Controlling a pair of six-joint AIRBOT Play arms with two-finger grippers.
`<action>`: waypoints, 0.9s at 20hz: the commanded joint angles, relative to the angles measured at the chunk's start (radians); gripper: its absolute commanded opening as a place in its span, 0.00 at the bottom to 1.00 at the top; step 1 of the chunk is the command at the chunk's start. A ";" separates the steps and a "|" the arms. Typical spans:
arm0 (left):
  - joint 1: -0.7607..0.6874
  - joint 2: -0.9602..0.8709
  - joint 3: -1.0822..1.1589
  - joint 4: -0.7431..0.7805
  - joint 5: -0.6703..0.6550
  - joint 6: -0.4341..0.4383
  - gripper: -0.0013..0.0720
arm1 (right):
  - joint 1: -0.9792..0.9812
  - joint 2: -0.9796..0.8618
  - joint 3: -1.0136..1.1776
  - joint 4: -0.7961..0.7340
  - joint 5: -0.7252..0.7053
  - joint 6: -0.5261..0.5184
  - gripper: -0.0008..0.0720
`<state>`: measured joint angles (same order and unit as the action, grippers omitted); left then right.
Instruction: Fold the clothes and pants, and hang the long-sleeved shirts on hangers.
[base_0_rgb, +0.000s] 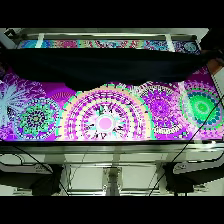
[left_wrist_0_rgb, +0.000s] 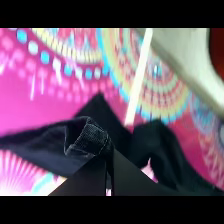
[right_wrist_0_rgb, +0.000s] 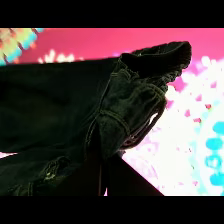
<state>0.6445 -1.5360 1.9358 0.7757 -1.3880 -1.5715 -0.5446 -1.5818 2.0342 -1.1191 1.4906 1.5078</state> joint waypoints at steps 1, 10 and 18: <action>0.014 0.001 0.004 0.132 -0.199 0.013 0.06 | -0.029 0.004 -0.057 -0.095 0.146 0.001 0.04; 0.027 0.111 -0.186 0.349 -0.360 0.060 0.06 | -0.050 0.082 -0.364 -0.216 0.213 -0.045 0.04; 0.029 0.332 -0.753 0.739 -0.284 0.060 0.06 | -0.141 0.266 -0.871 -0.333 0.066 -0.066 0.04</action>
<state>0.6724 -1.2716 1.3682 1.3453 -1.7172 -1.5116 -0.6544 -1.3666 1.3087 -1.4090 1.6024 1.4487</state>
